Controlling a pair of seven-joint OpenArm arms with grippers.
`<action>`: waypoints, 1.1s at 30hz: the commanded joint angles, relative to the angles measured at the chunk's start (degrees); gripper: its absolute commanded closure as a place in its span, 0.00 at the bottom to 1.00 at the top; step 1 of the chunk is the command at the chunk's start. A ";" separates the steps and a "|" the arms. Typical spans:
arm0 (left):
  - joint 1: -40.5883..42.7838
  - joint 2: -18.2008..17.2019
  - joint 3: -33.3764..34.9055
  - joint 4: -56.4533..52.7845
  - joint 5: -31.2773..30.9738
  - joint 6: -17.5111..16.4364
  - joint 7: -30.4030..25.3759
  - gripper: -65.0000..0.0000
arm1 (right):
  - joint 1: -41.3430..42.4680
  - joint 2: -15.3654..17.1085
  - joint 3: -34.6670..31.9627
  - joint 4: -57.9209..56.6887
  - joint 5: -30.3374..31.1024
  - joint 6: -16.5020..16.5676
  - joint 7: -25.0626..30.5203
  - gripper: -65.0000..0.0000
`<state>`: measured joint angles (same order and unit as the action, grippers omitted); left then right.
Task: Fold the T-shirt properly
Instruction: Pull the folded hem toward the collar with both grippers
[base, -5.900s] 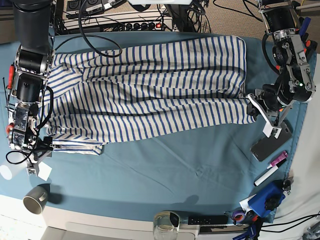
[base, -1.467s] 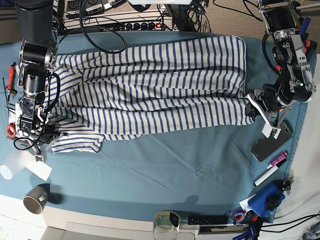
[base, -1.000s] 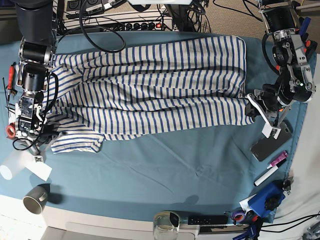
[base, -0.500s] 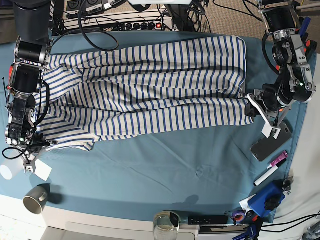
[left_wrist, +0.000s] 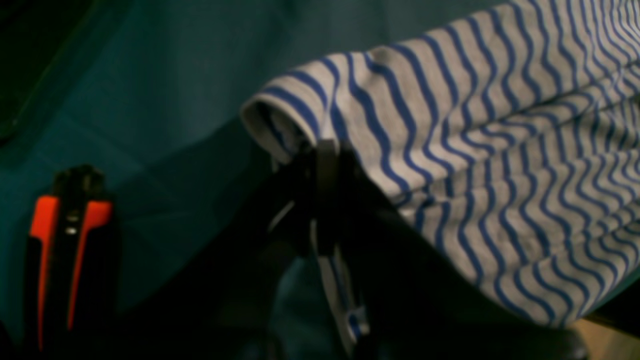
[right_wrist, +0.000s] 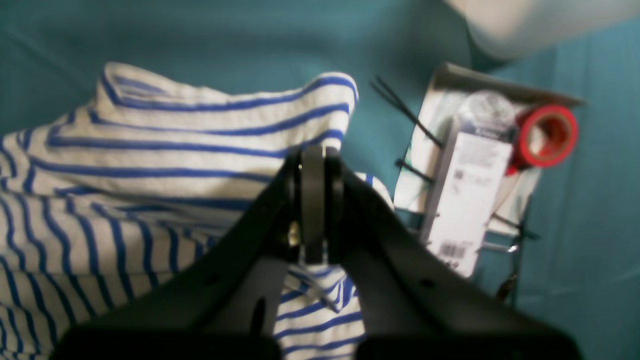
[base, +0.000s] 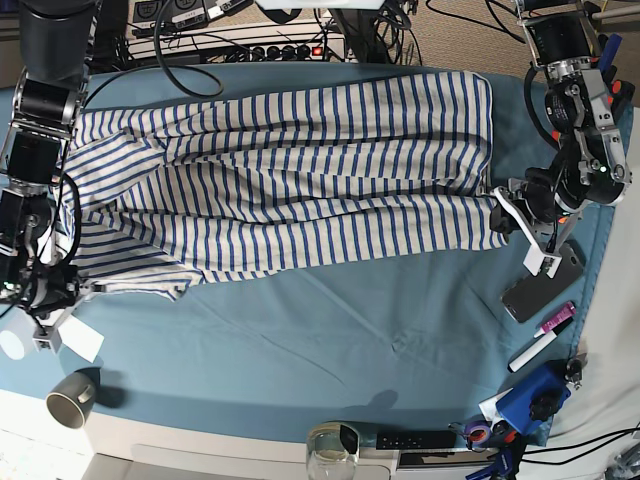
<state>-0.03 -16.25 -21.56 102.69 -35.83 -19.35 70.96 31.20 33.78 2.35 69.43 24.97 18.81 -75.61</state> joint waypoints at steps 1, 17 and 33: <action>-0.90 -0.74 -0.37 1.05 -0.96 -0.24 0.28 1.00 | 1.81 1.75 0.44 1.88 0.35 0.28 0.85 1.00; 6.95 -0.74 -0.39 7.72 -1.49 -0.22 1.05 1.00 | -6.60 5.42 16.46 2.60 16.61 7.87 -3.41 1.00; 12.59 -0.76 -0.39 13.22 -1.49 -0.04 1.25 1.00 | -18.38 14.97 30.42 2.58 27.10 12.72 -4.39 1.00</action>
<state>12.97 -16.36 -21.61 114.80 -37.17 -19.35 72.51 11.92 46.57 32.23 71.18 51.77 31.40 -81.19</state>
